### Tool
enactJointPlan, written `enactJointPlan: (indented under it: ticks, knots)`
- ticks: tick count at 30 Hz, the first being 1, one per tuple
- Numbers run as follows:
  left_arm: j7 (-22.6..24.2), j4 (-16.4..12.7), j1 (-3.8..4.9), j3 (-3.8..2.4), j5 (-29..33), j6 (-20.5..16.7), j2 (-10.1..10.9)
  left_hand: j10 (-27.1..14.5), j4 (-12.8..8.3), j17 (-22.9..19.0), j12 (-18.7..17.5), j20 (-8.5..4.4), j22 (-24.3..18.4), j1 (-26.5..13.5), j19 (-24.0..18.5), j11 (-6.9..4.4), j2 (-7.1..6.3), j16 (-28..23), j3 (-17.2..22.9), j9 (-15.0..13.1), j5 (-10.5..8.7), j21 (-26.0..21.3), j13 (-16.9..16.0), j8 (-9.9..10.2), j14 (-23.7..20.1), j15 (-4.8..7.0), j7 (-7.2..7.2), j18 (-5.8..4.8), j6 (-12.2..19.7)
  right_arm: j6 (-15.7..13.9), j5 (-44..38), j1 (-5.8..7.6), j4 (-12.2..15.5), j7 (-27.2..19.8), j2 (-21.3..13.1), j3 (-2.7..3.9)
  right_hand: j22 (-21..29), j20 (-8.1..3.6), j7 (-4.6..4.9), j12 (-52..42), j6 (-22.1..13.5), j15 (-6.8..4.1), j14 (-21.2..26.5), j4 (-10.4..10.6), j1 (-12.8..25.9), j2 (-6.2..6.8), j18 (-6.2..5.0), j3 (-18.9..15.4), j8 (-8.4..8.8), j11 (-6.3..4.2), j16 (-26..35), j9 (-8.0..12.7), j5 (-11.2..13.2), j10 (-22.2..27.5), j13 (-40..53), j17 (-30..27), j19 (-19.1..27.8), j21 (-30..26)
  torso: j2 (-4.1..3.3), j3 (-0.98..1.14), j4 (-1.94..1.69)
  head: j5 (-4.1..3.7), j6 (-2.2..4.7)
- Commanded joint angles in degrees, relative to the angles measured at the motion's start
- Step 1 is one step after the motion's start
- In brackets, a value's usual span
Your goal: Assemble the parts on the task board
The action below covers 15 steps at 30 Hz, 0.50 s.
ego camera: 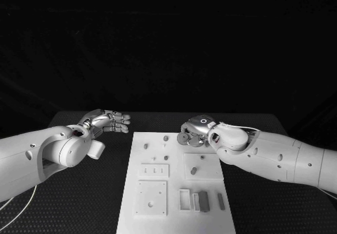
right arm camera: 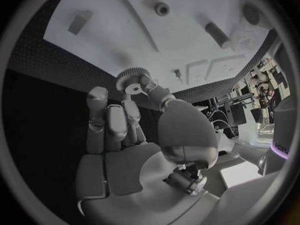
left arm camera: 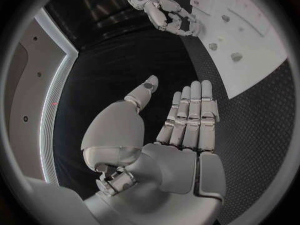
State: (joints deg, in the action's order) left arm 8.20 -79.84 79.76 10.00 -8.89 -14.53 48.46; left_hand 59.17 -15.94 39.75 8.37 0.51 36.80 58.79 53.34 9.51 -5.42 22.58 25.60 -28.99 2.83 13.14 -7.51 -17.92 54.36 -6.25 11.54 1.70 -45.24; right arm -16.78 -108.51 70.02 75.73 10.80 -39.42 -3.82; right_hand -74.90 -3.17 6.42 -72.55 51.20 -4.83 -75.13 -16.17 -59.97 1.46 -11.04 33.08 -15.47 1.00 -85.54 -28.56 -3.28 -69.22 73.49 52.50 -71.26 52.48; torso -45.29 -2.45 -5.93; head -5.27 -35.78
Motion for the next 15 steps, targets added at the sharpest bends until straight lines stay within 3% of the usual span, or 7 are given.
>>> enactJointPlan:
  ticks: [1, 8, 15]
  knots:
    - [0.46, -0.17, 0.06, -0.04, -0.17, 0.4, 0.02, -0.24, 0.02, 0.1, -0.3, 0.15, -0.06, -0.42, -0.25, 0.14, 0.23, -0.41, -0.4, 0.07, 0.0, -0.2, 0.06, 0.29, -0.05, -0.11, 0.1, 1.02, 0.51, -2.25, -6.74, 0.01, 1.6, 3.13, 0.34, 0.03, -1.06, -0.37, 0.81, 0.39, 2.4, -0.51, -0.01, 0.18, -0.03, 0.66, -3.96, 0.39, -1.05, -0.17, -0.39, -1.02, -0.18, 0.02, -0.15, 0.07, -0.1, 0.24, 0.01, 0.05, -0.04, 0.15, 0.05]
    - [0.5, -0.21, 0.05, -0.04, -0.17, 0.41, 0.02, -0.23, 0.03, 0.13, -0.32, 0.16, -0.06, -0.43, -0.24, 0.14, 0.23, -0.44, -0.41, 0.07, 0.0, -0.22, 0.06, 0.3, -0.04, -0.11, 0.1, 1.02, 0.51, -2.0, -11.48, -0.01, 3.53, 4.77, 1.99, -0.14, -0.98, -0.39, 0.75, 0.85, 2.52, -0.57, -0.01, 0.28, -0.17, 1.88, -3.96, 0.66, -1.02, -0.23, -0.38, -1.09, -0.17, 0.15, -0.74, 0.0, -0.26, 0.12, -0.02, -0.01, -0.05, 0.48, 0.16]
    - [0.55, -0.21, 0.05, -0.04, -0.17, 0.49, -0.05, -0.22, 0.04, 0.16, -0.35, 0.16, -0.06, -0.44, -0.23, 0.15, 0.24, -0.47, -0.42, 0.07, 0.0, -0.23, 0.06, 0.31, -0.03, -0.11, 0.1, 1.02, 0.52, -2.22, -14.31, -0.15, 2.8, 6.02, 4.43, -0.87, -0.93, -0.37, 0.75, 1.01, 2.57, -0.57, -0.07, 0.65, 0.01, 2.72, -3.96, 0.78, -0.95, -0.23, -0.36, -1.11, -0.17, 0.07, -0.99, 0.06, -0.4, 0.02, -0.04, -0.08, -0.12, 0.56, 0.32]
